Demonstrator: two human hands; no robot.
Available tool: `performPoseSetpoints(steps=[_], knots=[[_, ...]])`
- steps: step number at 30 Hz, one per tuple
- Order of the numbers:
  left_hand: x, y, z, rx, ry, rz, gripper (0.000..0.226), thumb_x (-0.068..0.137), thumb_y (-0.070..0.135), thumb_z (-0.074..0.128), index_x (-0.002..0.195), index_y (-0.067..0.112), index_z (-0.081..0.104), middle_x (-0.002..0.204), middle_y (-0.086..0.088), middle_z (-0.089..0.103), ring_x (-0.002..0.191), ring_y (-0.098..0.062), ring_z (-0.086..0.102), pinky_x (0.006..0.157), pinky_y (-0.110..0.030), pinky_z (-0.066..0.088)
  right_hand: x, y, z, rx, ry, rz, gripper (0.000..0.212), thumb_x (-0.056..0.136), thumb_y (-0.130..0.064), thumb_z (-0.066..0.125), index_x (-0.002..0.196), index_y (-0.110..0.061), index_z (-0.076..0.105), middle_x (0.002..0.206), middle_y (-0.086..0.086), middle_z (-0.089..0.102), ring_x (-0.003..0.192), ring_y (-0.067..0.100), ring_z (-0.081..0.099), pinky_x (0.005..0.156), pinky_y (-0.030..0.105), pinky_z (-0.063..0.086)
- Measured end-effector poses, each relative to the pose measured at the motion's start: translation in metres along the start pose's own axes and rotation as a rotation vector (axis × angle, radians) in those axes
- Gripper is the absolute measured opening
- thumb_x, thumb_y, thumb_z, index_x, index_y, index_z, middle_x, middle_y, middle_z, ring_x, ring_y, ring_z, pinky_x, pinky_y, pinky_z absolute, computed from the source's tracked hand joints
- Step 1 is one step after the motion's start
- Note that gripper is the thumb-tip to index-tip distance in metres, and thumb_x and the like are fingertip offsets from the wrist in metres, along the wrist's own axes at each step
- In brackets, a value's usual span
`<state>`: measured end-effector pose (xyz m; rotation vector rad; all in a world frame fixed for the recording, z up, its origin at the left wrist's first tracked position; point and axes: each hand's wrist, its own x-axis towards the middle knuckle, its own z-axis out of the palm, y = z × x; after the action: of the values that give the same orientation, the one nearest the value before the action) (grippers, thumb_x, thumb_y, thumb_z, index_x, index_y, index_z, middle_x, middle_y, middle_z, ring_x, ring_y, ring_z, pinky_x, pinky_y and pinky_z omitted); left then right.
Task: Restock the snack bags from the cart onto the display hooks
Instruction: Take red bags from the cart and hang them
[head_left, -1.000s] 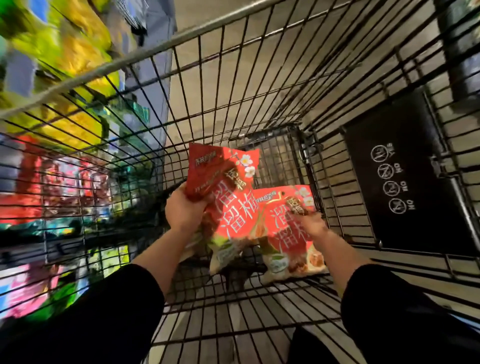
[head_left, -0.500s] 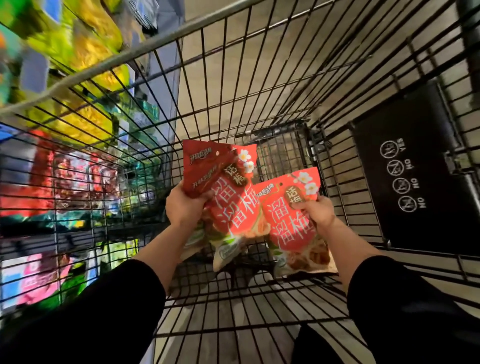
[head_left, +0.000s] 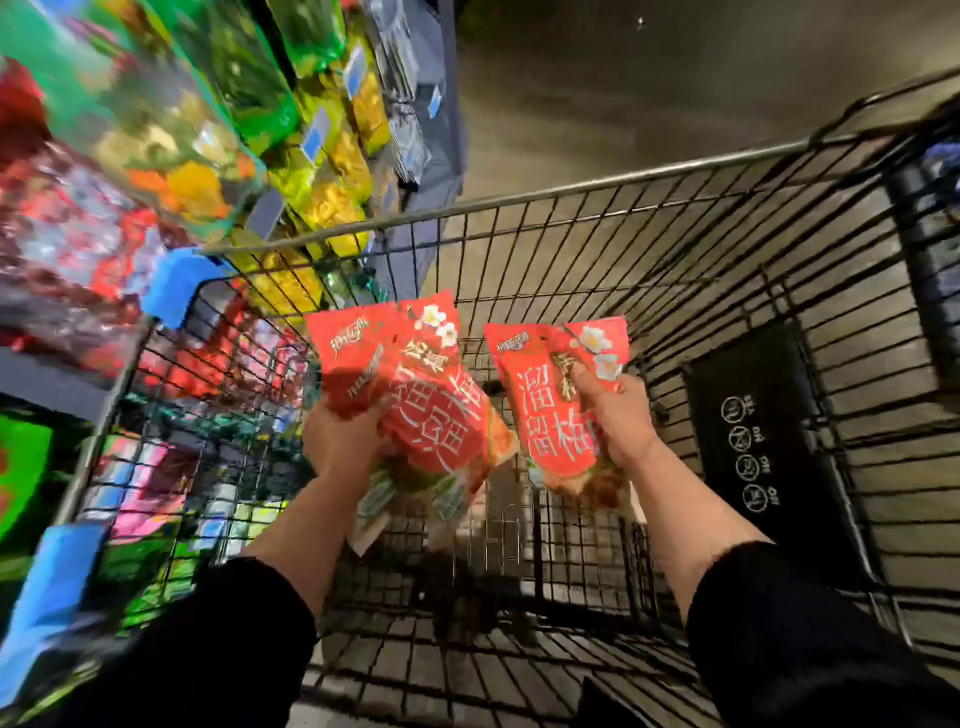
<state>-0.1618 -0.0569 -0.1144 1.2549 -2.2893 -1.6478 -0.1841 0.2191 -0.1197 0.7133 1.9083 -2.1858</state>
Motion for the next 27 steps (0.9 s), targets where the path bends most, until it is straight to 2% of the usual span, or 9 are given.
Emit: performPoseSetpoints(steps=[1,3,5,11,14,16,20,24,27], knots=[[-0.008,0.007,-0.010,-0.032,0.003,-0.001,0.053,0.046,0.047,0.089,0.084,0.016,0.071,0.084,-0.014,0.072,0.075,-0.039,0.068,0.071,-0.057,0.056,-0.004,-0.012,0.008,-0.003,-0.008,-0.033,0.011,0.092,-0.014,0.063,0.082,-0.013,0.069,0.072,-0.005,0.072,0.066,0.009,0.067,0.066,0.029,0.057],[-0.030,0.025,-0.033,-0.035,-0.004,-0.012,0.038,0.072,0.025,0.078,0.103,0.004,0.069,0.098,-0.016,0.068,0.082,-0.023,0.060,0.076,-0.040,0.053,-0.013,-0.035,0.022,-0.006,-0.024,-0.097,0.013,0.091,-0.020,0.065,0.080,-0.014,0.069,0.077,-0.002,0.071,0.070,0.011,0.066,0.072,0.034,0.054],[-0.042,0.029,-0.052,-0.044,0.056,0.017,0.037,0.084,0.013,0.070,0.116,-0.005,0.062,0.109,-0.019,0.065,0.089,-0.016,0.052,0.073,-0.029,0.042,-0.026,-0.059,0.036,0.004,-0.052,-0.169,0.009,0.092,-0.016,0.063,0.085,-0.013,0.068,0.076,-0.004,0.069,0.065,0.005,0.064,0.068,0.028,0.053],[-0.080,0.065,-0.118,-0.242,0.330,0.272,0.066,0.051,0.054,0.082,0.100,0.012,0.073,0.095,-0.014,0.074,0.089,-0.031,0.070,0.077,-0.042,0.055,-0.090,-0.129,0.078,0.041,-0.117,-0.406,0.009,0.093,-0.012,0.061,0.086,-0.011,0.065,0.056,-0.013,0.066,0.051,-0.007,0.059,0.054,0.015,0.047],[-0.089,0.070,-0.158,-0.338,0.399,0.362,0.069,0.047,0.059,0.081,0.099,0.014,0.073,0.093,-0.013,0.074,0.088,-0.033,0.070,0.077,-0.050,0.056,-0.133,-0.157,0.099,0.025,-0.123,-0.561,0.006,0.092,-0.013,0.062,0.095,-0.009,0.066,0.070,-0.005,0.064,0.050,-0.012,0.054,0.051,0.007,0.044],[-0.109,0.079,-0.190,-0.423,0.456,0.426,0.075,0.041,0.066,0.078,0.096,0.015,0.073,0.091,-0.011,0.074,0.088,-0.032,0.071,0.075,-0.050,0.057,-0.162,-0.171,0.114,0.056,-0.159,-0.619,0.006,0.091,-0.017,0.065,0.093,-0.012,0.068,0.079,-0.003,0.065,0.060,-0.007,0.059,0.058,0.013,0.049],[-0.139,0.073,-0.257,-0.538,0.524,0.502,0.067,0.045,0.057,0.080,0.094,0.012,0.071,0.093,-0.008,0.074,0.087,-0.029,0.071,0.077,-0.051,0.057,-0.223,-0.185,0.143,0.106,-0.232,-0.718,0.002,0.089,-0.017,0.067,0.089,-0.016,0.069,0.080,-0.004,0.065,0.075,0.008,0.058,0.066,0.022,0.051],[-0.193,0.049,-0.331,-0.519,0.603,0.476,0.047,0.054,0.050,0.084,0.087,0.020,0.071,0.094,-0.006,0.073,0.084,-0.026,0.069,0.077,-0.039,0.055,-0.286,-0.175,0.170,0.126,-0.328,-0.728,0.007,0.084,-0.024,0.071,0.080,-0.020,0.069,0.076,-0.011,0.071,0.074,0.006,0.063,0.070,0.027,0.053],[-0.231,0.018,-0.376,-0.500,0.700,0.423,0.038,0.061,0.040,0.085,0.091,0.022,0.071,0.089,-0.004,0.072,0.083,-0.025,0.068,0.073,-0.036,0.051,-0.330,-0.155,0.190,0.164,-0.433,-0.691,0.011,0.088,-0.015,0.068,0.079,-0.020,0.067,0.066,-0.016,0.070,0.066,-0.001,0.065,0.067,0.027,0.054]])
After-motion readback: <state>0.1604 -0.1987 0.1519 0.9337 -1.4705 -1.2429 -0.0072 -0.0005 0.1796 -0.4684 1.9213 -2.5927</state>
